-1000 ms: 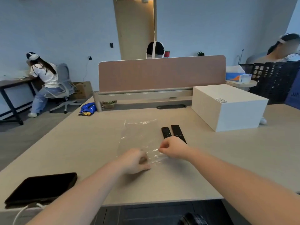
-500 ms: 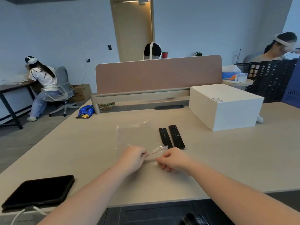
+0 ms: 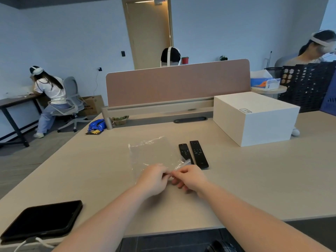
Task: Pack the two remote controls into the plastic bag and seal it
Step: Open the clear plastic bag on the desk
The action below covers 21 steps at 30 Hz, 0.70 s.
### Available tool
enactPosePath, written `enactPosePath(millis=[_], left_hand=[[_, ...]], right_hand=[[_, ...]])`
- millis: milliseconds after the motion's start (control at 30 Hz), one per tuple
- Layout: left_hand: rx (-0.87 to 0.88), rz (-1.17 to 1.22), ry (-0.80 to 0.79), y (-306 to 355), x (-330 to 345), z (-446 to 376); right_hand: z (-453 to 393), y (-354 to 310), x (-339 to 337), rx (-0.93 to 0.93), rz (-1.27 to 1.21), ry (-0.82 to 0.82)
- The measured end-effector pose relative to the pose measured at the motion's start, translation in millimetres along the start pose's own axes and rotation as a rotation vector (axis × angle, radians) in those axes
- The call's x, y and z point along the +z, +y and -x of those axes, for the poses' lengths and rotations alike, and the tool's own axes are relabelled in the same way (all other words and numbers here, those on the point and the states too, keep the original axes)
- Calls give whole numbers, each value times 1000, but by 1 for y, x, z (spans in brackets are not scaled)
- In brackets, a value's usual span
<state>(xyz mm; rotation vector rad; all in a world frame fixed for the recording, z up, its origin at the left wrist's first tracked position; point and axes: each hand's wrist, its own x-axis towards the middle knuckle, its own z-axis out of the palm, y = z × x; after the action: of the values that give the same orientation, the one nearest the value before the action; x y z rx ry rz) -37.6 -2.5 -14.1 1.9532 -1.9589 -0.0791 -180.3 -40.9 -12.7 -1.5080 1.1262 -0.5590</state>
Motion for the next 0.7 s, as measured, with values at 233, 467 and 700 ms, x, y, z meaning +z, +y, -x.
enactPosePath(millis=[233, 467, 700], left_hand=[[-29, 93, -45, -8, 4, 0], [-15, 41, 25, 0, 8, 2], [-142, 38, 94, 7, 11, -5]], right_hand=[[-6, 8, 0, -50, 14, 31], [-8, 14, 2, -105, 35, 88], [-8, 15, -2, -91, 32, 127]])
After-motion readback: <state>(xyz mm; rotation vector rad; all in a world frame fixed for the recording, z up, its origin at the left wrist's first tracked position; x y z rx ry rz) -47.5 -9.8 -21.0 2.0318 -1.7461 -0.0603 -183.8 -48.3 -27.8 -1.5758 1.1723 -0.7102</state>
